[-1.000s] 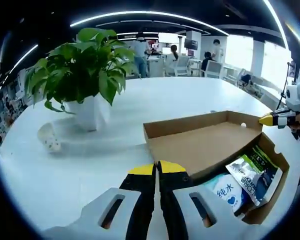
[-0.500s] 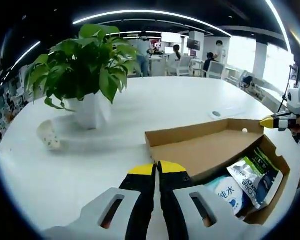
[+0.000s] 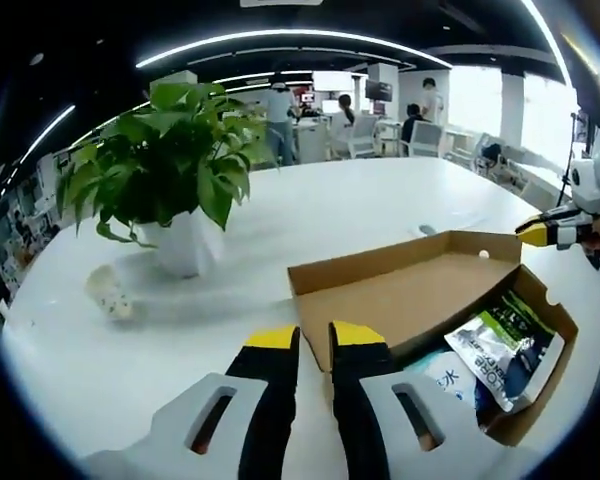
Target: Operate the shoe box by opening the lid, removing the specified soft item, and placing it in the target area until the item is outside and the box remains undamaged.
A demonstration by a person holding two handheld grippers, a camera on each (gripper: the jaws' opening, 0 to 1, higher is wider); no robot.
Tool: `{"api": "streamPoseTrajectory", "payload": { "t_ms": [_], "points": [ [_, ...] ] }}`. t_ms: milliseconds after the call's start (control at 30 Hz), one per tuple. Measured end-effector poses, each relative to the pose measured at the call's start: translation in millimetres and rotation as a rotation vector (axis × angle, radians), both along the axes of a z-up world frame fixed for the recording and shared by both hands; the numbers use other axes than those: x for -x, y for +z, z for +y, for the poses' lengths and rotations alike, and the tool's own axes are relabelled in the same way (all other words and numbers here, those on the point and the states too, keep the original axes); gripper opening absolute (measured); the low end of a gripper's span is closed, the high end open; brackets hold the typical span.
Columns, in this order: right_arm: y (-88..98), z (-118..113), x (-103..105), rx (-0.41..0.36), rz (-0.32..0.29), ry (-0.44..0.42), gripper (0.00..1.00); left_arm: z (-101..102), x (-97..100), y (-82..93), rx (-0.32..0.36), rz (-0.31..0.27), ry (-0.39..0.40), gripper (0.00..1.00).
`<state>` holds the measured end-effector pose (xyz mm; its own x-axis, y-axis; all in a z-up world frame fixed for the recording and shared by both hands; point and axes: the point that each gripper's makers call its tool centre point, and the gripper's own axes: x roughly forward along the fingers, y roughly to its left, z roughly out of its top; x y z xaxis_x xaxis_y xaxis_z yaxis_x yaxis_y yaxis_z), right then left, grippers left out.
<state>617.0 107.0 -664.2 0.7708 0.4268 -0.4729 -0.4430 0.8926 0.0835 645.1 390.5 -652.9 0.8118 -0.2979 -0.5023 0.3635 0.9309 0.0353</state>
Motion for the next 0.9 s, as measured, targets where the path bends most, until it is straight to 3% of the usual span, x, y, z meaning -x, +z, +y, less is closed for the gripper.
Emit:
{"api": "streamPoseTrajectory", "payload": {
  "t_ms": [400,900],
  "points": [
    [15.2,2.4,19.8,0.041,-0.045,0.069,0.34,-17.6,39.2,9.5,-0.023,0.013,-0.078,0.21],
    [28.2,7.9,59.0,0.090,-0.095,0.149,0.51,-43.3,84.4,8.7,0.029,0.068,-0.162,0.27]
  ]
}}
